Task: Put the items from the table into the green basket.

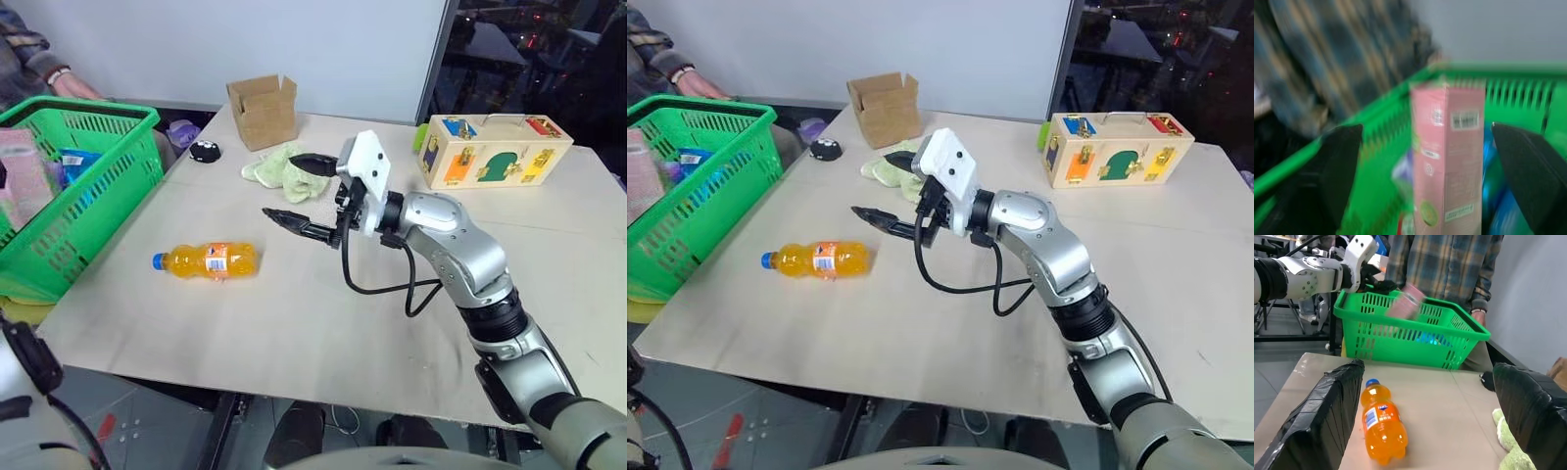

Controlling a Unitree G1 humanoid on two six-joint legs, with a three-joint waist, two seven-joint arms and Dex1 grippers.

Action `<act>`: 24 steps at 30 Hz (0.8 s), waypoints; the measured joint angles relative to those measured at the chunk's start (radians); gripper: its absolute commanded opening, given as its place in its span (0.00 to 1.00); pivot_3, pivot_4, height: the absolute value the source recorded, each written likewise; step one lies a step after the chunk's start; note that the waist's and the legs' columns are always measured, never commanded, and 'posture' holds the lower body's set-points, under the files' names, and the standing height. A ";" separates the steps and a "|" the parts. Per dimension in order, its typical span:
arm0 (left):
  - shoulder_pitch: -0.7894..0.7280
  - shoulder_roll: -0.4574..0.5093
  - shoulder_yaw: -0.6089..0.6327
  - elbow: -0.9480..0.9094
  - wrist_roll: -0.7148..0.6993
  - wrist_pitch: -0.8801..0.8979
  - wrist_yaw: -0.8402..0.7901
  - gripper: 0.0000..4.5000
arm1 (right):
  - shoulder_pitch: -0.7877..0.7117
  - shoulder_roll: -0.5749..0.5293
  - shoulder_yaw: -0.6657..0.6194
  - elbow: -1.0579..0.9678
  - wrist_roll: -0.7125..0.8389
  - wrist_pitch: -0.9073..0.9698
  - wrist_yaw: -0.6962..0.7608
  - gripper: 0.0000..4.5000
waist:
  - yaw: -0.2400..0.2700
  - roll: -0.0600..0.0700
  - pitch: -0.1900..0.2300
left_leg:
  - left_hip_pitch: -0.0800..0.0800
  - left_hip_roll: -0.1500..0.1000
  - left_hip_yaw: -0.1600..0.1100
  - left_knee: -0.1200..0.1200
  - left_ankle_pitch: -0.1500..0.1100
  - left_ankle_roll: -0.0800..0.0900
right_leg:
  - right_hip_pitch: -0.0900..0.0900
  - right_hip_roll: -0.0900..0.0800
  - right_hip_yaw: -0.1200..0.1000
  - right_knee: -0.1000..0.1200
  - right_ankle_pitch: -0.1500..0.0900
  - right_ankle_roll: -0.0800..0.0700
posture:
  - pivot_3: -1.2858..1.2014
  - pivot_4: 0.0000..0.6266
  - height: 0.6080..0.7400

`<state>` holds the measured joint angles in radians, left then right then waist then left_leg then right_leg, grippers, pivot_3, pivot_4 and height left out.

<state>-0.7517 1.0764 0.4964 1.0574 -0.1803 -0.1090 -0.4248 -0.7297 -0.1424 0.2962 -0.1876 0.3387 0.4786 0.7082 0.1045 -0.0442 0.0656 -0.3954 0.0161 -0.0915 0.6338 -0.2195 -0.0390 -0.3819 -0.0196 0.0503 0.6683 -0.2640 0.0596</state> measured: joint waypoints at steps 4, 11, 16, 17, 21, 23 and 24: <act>0.345 -0.093 0.032 -0.600 -0.275 0.331 -0.253 0.98 | 0.048 -0.061 -0.003 -0.061 0.026 0.008 0.041 1.00 | -0.013 0.005 -0.004 | 0.001 0.002 0.004 0.000 0.000 0.000 | 0.002 -0.002 0.003 -0.002 0.001 -0.002 | 0.61 0.00 1.00; 0.806 0.042 -0.055 -1.177 -0.455 0.713 -0.545 0.98 | 0.146 -0.227 -0.025 -0.110 0.060 0.022 0.148 1.00 | -0.042 0.011 -0.003 | 0.009 0.008 0.006 -0.003 0.000 0.000 | 0.004 0.005 0.003 0.000 -0.003 -0.010 | 0.60 0.00 1.00; 0.666 0.147 -0.296 -1.132 -0.276 0.617 -0.679 0.98 | 0.185 -0.277 -0.040 -0.151 0.084 0.022 0.191 1.00 | -0.037 0.025 -0.003 | 0.012 0.008 0.006 -0.005 0.000 0.000 | 0.003 0.007 0.004 0.004 -0.010 -0.014 | 0.57 0.00 1.00; 0.646 0.156 -0.322 -1.119 -0.259 0.607 -0.695 0.98 | 0.193 -0.287 -0.040 -0.158 0.087 0.022 0.198 1.00 | -0.039 0.025 -0.003 | 0.012 0.008 0.006 -0.005 0.000 0.000 | 0.003 0.007 0.004 0.004 -0.010 -0.014 | 0.56 0.00 1.00; 0.497 0.190 -0.478 -1.008 -0.132 0.536 -0.804 0.98 | 0.231 -0.327 -0.040 -0.196 0.091 0.026 0.208 1.00 | -0.061 0.025 -0.003 | 0.010 0.008 0.008 -0.005 0.000 0.000 | 0.002 0.007 0.006 0.004 -0.010 -0.011 | 0.54 0.00 1.00; 0.424 0.194 -0.548 -0.961 -0.068 0.514 -0.855 0.98 | 0.240 -0.339 -0.040 -0.217 0.089 0.029 0.197 1.00 | -0.078 0.025 -0.003 | 0.010 0.008 0.009 -0.005 -0.001 0.001 | 0.002 0.007 0.007 0.004 -0.010 -0.008 | 0.54 0.00 1.00; 0.421 0.195 -0.554 -0.957 -0.059 0.514 -0.865 0.98 | 0.243 -0.340 -0.040 -0.223 0.089 0.031 0.196 1.00 | -0.084 0.025 -0.003 | 0.010 0.008 0.009 -0.005 -0.001 0.001 | 0.002 0.007 0.007 0.004 -0.011 -0.008 | 0.54 0.00 1.00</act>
<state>-0.3308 1.2713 -0.0578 0.1004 -0.2389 0.4050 -1.2893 -0.4869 -0.4821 0.2560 -0.4106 0.4273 0.5098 0.9037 0.0207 -0.0191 0.0628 -0.3858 0.0239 -0.0829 0.6290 -0.2201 -0.0382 -0.3802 -0.0128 0.0572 0.6719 -0.2746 0.0514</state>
